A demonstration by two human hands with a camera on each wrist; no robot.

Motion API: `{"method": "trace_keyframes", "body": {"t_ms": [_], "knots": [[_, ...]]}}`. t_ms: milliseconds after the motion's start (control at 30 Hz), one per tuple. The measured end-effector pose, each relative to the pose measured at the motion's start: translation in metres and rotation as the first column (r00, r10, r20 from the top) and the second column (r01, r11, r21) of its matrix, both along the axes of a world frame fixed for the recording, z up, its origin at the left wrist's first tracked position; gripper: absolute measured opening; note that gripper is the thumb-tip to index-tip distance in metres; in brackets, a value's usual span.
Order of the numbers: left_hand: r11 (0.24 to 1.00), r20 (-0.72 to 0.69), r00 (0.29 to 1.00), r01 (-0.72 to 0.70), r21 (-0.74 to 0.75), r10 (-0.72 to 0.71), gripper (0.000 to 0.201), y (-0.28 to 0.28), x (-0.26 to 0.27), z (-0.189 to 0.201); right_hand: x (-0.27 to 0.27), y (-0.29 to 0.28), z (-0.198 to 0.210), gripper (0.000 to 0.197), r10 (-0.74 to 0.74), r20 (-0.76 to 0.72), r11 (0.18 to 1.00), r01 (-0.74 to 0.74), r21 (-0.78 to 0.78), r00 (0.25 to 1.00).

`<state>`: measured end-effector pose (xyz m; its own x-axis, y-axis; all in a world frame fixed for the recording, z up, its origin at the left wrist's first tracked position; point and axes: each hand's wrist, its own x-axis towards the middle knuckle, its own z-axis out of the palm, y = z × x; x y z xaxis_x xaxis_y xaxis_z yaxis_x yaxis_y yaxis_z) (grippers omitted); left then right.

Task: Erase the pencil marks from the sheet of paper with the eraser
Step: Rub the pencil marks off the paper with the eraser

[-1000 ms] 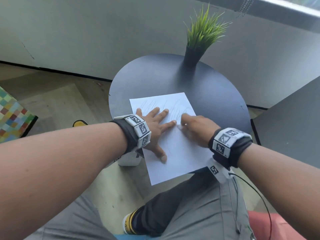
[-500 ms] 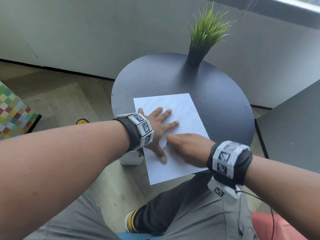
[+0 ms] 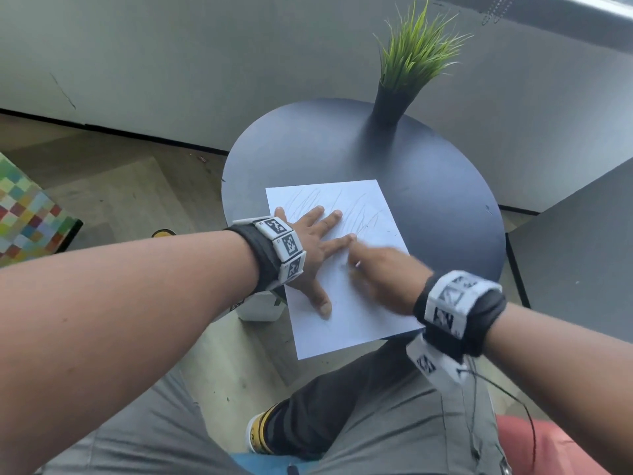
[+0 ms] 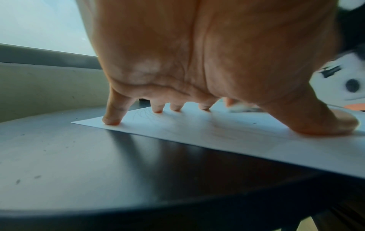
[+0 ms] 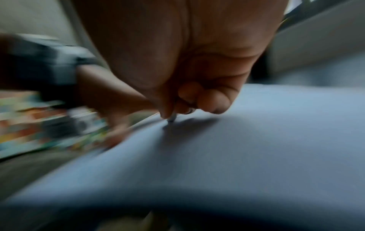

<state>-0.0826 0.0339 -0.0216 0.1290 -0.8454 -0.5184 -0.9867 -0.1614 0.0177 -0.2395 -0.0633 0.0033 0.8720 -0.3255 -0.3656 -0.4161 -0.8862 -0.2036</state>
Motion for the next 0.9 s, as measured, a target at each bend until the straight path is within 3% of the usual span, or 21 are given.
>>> {"method": "trace_keyframes", "body": {"t_ms": [67, 100, 233, 300, 367, 400, 467, 567, 633, 700, 767, 833, 900], "knots": [[1.000, -0.002, 1.000, 0.004, -0.001, -0.004, 0.140, 0.000, 0.000, 0.000, -0.012, 0.023, -0.001, 0.017, 0.200, -0.088, 0.973, -0.187, 0.138, 0.976], [1.000, -0.003, 1.000, 0.003, -0.002, -0.003, 0.140, 0.000, 0.000, 0.000, -0.012, 0.017, 0.000, 0.018, 0.216, -0.093, 0.970, -0.203, 0.135, 0.972], [1.000, -0.009, 1.000, -0.007, -0.015, 0.007, 0.140, 0.001, 0.000, -0.002, -0.001, -0.024, 0.001, 0.024, -0.140, 0.037, 0.989, 0.141, -0.033, 0.989], [1.000, -0.011, 1.000, -0.010, -0.013, 0.009, 0.140, 0.001, 0.001, -0.001, -0.003, -0.004, 0.000, 0.020, -0.021, 0.016, 0.999, 0.022, -0.039, 1.000], [1.000, -0.006, 1.000, -0.003, -0.007, 0.003, 0.140, 0.001, 0.001, 0.000, -0.011, 0.021, -0.002, 0.016, 0.184, -0.072, 0.981, -0.179, 0.067, 0.980], [1.000, -0.001, 1.000, 0.001, -0.004, -0.001, 0.140, 0.001, 0.000, 0.000, -0.014, 0.023, -0.001, 0.016, 0.217, -0.105, 0.973, -0.207, 0.099, 0.970], [1.000, 0.001, 1.000, 0.004, -0.004, -0.004, 0.139, -0.001, -0.001, 0.002, -0.011, 0.005, -0.001, 0.015, 0.096, -0.069, 0.994, -0.092, 0.057, 0.993], [0.998, 0.020, 1.000, 0.018, -0.068, -0.016, 0.125, -0.001, -0.003, 0.006, -0.012, -0.026, -0.002, 0.027, -0.265, 0.017, 0.963, 0.264, 0.056, 0.964], [0.991, 0.026, 0.999, 0.033, -0.128, -0.030, 0.114, 0.004, -0.003, 0.006, -0.013, -0.034, -0.006, 0.027, -0.365, 0.034, 0.929, 0.362, 0.077, 0.930], [0.990, 0.021, 0.999, 0.033, -0.135, -0.031, 0.118, 0.011, -0.002, 0.003, -0.012, -0.029, -0.006, 0.026, -0.382, 0.046, 0.923, 0.379, 0.069, 0.923], [0.995, 0.014, 1.000, 0.024, -0.099, -0.023, 0.127, 0.017, -0.003, 0.002, -0.011, -0.010, -0.005, 0.027, -0.317, 0.032, 0.947, 0.315, 0.059, 0.948], [0.998, -0.012, 1.000, 0.000, -0.060, -0.001, 0.130, 0.019, -0.004, 0.003, -0.014, 0.015, -0.006, 0.028, -0.104, -0.005, 0.992, 0.104, 0.066, 0.995], [0.999, -0.027, 1.000, -0.013, -0.042, 0.012, 0.130, 0.019, -0.005, 0.004, -0.021, 0.029, -0.005, 0.028, 0.072, -0.047, 0.991, -0.066, 0.113, 0.996]]}}
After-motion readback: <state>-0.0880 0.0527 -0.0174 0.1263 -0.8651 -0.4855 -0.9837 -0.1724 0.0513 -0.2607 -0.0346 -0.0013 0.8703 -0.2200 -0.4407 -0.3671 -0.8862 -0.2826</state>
